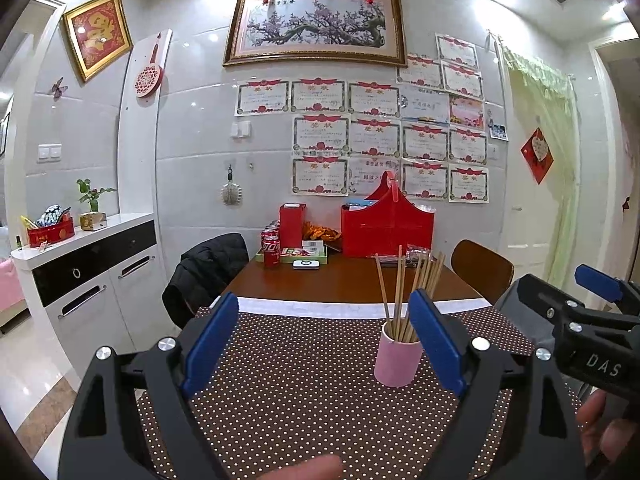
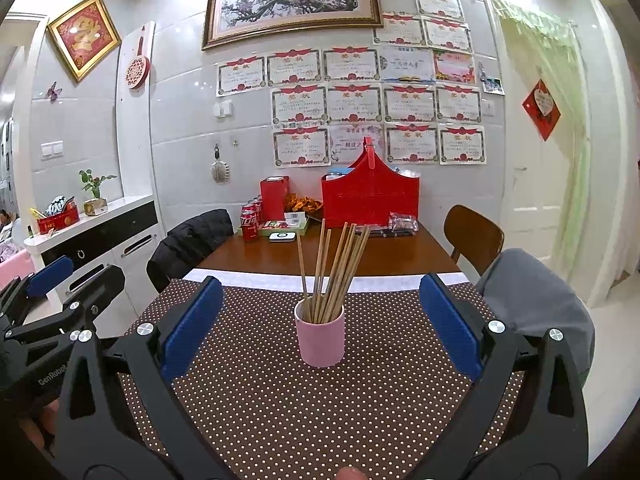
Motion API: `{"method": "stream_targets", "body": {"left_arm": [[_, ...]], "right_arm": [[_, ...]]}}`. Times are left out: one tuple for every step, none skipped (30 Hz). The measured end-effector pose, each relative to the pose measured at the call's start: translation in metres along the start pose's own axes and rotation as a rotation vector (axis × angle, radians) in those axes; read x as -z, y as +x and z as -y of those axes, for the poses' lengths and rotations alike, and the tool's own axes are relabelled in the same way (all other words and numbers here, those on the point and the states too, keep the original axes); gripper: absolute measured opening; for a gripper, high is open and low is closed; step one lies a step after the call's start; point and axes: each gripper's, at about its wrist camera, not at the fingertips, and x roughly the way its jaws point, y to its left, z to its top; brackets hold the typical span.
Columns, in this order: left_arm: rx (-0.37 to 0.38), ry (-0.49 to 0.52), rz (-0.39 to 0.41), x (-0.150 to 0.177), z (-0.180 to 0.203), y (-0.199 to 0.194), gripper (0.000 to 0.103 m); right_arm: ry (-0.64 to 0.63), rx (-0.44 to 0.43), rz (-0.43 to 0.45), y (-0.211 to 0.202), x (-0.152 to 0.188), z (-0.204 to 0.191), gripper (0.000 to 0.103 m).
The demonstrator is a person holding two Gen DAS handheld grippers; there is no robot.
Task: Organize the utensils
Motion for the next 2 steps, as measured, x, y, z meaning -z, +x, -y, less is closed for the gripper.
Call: {"method": "stream_targets", "body": {"left_arm": [[0.0,-0.001,-0.001,0.0001,-0.0002,0.0007,0.086],[-0.001,-0.002,-0.002,0.0003,-0.0009,0.0013,0.086]], "right_arm": [[0.001,0.0,0.0,0.0,0.0,-0.0002,0.097],[0.001,0.0,-0.001,0.0,0.0,-0.0004,0.097]]}}
